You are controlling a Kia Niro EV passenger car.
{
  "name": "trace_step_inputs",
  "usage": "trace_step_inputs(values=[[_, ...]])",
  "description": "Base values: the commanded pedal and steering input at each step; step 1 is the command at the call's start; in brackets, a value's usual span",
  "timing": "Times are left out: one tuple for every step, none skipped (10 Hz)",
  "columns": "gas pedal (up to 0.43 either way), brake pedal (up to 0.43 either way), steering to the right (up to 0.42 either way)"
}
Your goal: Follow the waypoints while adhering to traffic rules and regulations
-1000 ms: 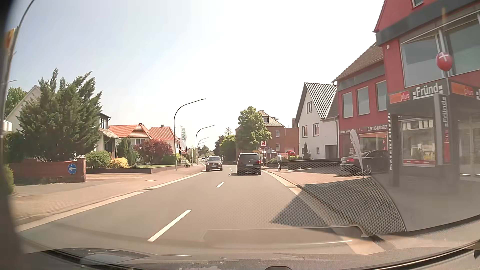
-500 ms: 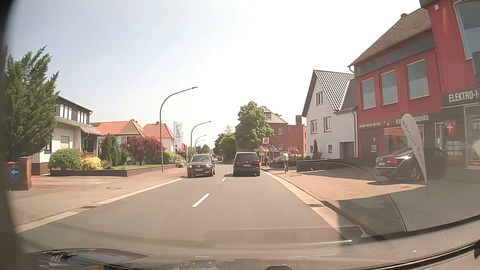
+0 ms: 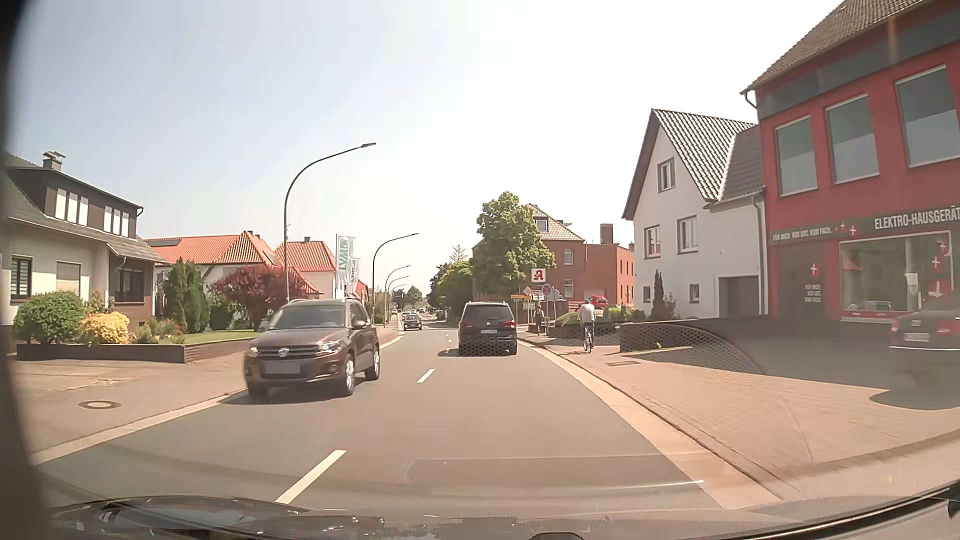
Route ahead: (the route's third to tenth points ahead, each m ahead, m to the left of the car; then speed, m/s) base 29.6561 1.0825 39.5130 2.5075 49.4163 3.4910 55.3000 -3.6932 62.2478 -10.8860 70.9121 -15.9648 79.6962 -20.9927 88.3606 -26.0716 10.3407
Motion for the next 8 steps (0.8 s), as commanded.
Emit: trace_step_inputs(values=[[0.0, 0.006, -0.006], [0.0, 0.006, -0.007], [0.0, 0.006, -0.007], [0.0, 0.0, -0.008], [0.0, 0.0, -0.009], [0.0, 0.0, -0.009], [0.0, 0.0, -0.009], [0.0, 0.0, -0.01]])
